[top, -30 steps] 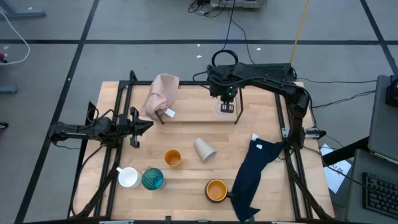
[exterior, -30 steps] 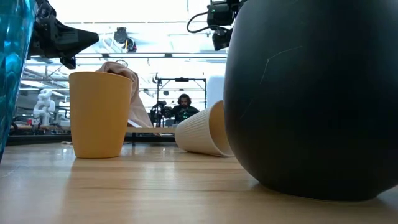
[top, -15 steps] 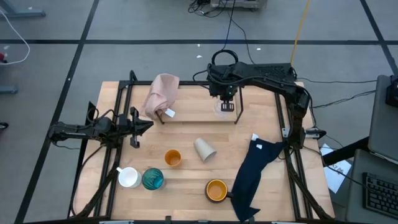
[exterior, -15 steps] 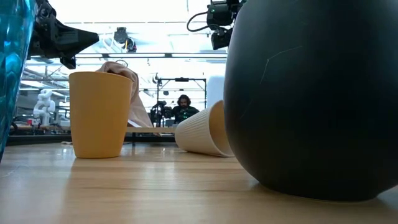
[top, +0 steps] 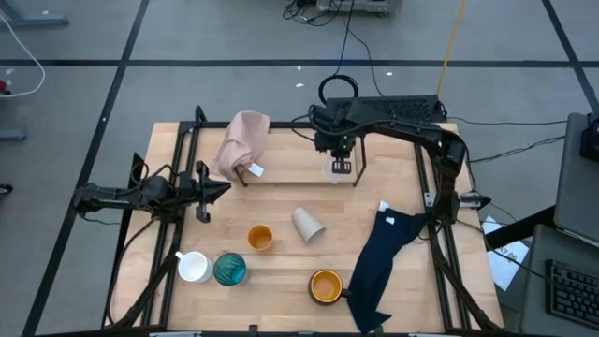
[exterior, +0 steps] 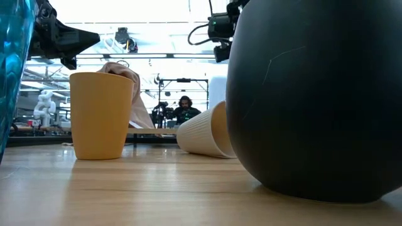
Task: Stack small to large cups/mugs on shelf
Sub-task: Put the transparent mug on the shelf
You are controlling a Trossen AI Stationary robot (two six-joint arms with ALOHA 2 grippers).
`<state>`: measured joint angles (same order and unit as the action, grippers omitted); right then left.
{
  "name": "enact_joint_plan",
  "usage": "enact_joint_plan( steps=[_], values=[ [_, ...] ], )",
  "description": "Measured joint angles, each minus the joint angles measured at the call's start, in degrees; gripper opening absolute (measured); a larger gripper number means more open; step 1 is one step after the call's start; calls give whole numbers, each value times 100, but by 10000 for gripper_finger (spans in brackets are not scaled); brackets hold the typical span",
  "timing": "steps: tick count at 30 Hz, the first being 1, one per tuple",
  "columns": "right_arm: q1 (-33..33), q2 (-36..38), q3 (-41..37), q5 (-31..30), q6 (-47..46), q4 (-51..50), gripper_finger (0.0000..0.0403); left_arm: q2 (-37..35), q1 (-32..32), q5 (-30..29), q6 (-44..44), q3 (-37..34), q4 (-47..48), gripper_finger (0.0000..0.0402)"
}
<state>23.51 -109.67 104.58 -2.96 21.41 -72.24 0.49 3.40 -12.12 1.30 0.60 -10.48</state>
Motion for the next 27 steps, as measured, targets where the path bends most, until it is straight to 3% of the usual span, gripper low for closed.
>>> enact_joint_plan(
  steps=[27],
  values=[
    [15,2,-335,-316,205,194,0,0,0,2,2,0,15,33]
  ],
)
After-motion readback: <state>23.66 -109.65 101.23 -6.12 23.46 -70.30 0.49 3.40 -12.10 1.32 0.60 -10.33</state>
